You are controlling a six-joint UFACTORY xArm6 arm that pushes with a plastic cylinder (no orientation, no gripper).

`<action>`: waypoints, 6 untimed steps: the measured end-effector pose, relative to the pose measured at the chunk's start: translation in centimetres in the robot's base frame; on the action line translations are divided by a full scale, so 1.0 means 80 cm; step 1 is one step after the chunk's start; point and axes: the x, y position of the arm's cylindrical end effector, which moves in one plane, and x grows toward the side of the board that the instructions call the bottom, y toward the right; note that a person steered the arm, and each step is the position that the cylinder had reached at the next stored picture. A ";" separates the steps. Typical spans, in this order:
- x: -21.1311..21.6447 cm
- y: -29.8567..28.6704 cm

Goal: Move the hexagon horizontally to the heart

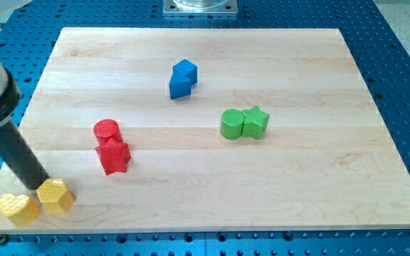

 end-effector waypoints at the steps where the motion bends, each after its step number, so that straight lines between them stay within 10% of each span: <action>1: 0.032 0.068; 5: -0.003 0.289; 6: 0.067 0.250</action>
